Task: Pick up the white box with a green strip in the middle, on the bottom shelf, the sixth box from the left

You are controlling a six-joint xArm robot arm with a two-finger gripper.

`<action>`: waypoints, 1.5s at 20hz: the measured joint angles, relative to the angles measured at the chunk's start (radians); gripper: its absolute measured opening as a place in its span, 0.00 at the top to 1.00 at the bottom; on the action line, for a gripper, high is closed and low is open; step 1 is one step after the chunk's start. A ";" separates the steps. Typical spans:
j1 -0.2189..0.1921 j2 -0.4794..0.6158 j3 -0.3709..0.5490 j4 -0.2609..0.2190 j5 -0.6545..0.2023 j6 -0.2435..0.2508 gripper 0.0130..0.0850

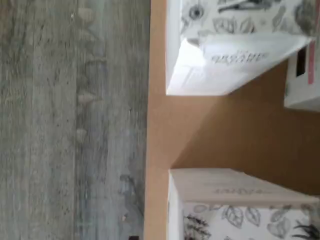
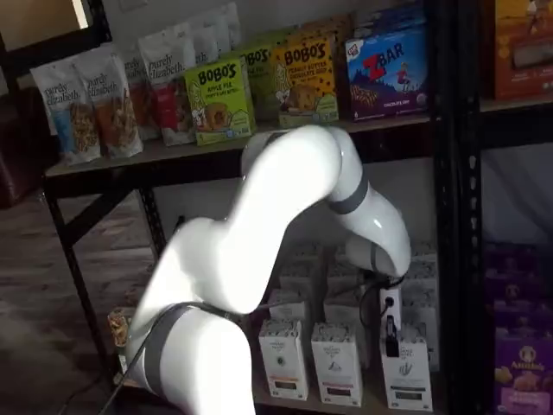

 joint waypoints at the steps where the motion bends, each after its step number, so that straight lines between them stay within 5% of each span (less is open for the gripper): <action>1: 0.001 0.006 -0.006 -0.017 0.003 0.015 0.00; 7: 0.008 0.039 -0.016 -0.103 -0.018 0.096 0.00; 15: 0.010 0.061 -0.029 -0.070 -0.036 0.069 0.00; 23: 0.010 0.065 -0.045 -0.069 -0.014 0.068 0.28; 28: 0.010 0.065 -0.043 -0.071 -0.023 0.070 0.28; 30: 0.009 0.064 -0.044 -0.065 -0.021 0.065 0.39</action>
